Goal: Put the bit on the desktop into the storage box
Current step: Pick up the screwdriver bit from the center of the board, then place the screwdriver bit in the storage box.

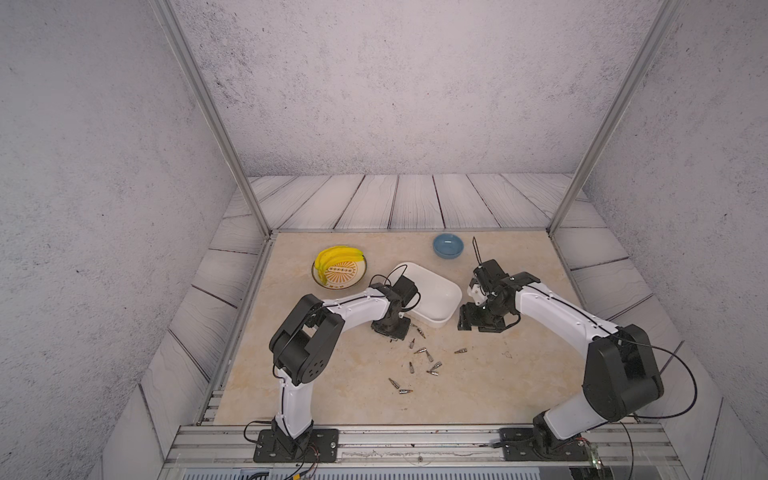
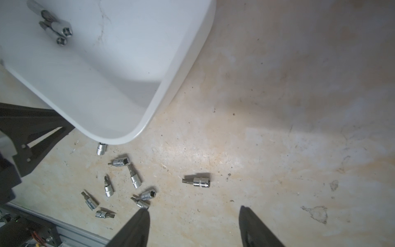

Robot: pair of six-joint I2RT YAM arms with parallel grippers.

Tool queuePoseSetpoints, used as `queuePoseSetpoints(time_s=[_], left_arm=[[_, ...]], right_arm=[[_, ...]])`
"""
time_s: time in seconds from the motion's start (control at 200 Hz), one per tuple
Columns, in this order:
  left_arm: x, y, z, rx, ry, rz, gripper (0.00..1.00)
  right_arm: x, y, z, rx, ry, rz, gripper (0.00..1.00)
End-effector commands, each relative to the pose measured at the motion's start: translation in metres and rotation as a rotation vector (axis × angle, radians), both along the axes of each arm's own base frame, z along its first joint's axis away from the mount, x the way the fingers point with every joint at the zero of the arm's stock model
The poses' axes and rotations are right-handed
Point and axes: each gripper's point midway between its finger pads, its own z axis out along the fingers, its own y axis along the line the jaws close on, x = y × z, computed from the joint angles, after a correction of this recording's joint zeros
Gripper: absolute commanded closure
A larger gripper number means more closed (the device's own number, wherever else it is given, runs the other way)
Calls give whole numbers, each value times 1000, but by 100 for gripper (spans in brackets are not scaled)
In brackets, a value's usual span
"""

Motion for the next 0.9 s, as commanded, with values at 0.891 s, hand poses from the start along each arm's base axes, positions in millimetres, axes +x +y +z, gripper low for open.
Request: queuePoseSetpoints(time_s=[0.891], left_arm=[[71, -38, 128, -75, -81, -47, 100]], right_arm=[[-38, 3, -28, -88, 37, 36, 29]])
